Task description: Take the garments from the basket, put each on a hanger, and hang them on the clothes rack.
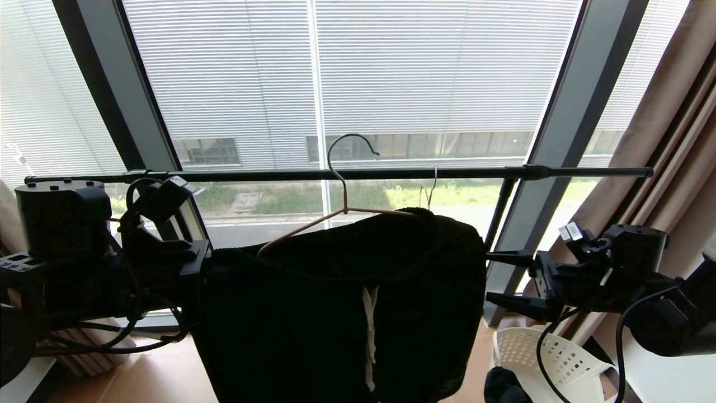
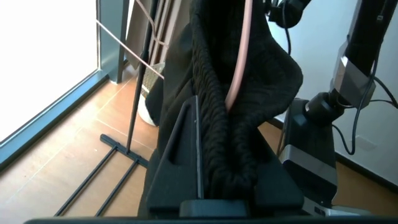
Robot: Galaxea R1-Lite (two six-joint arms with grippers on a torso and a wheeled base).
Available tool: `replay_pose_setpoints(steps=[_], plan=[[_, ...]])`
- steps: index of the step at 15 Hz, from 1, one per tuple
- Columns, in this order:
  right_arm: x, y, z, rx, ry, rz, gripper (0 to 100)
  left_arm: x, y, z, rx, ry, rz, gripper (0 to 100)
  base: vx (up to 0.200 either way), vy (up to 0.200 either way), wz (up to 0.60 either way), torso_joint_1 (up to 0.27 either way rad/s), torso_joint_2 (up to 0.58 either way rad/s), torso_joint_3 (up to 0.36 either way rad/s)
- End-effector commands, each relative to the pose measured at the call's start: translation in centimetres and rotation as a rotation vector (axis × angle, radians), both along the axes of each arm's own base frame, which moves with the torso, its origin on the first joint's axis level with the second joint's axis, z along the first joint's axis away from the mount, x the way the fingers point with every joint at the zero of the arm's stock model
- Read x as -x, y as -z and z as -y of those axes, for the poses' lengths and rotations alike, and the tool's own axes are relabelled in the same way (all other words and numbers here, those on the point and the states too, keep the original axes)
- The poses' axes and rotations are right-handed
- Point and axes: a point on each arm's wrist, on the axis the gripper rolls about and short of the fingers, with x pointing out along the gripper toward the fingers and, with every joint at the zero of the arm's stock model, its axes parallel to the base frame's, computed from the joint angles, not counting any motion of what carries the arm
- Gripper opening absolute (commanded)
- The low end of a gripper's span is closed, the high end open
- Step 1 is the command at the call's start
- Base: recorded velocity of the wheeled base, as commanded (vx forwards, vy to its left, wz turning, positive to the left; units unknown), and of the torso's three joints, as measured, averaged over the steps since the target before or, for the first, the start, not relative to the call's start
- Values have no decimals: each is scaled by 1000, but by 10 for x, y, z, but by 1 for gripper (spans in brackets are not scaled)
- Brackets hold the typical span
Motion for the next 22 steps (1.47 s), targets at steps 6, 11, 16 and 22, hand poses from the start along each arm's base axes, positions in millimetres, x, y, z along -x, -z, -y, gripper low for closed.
replay_pose_setpoints(steps=[6, 11, 16, 22], plan=[[23, -43, -58, 134, 240, 155, 100, 16, 4, -16, -7, -59, -8, 0, 0, 0, 0, 0, 0, 0], [28, -57, -67, 129, 283, 190, 100, 17, 3, -6, -17, -35, -20, 0, 0, 0, 0, 0, 0, 0], [35, -82, -57, 64, 328, 205, 100, 11, -7, 32, -107, -2, -16, 0, 0, 0, 0, 0, 0, 0], [34, -82, -55, 65, 336, 205, 100, 17, 13, 45, -332, -81, 12, 0, 0, 0, 0, 0, 0, 0]])
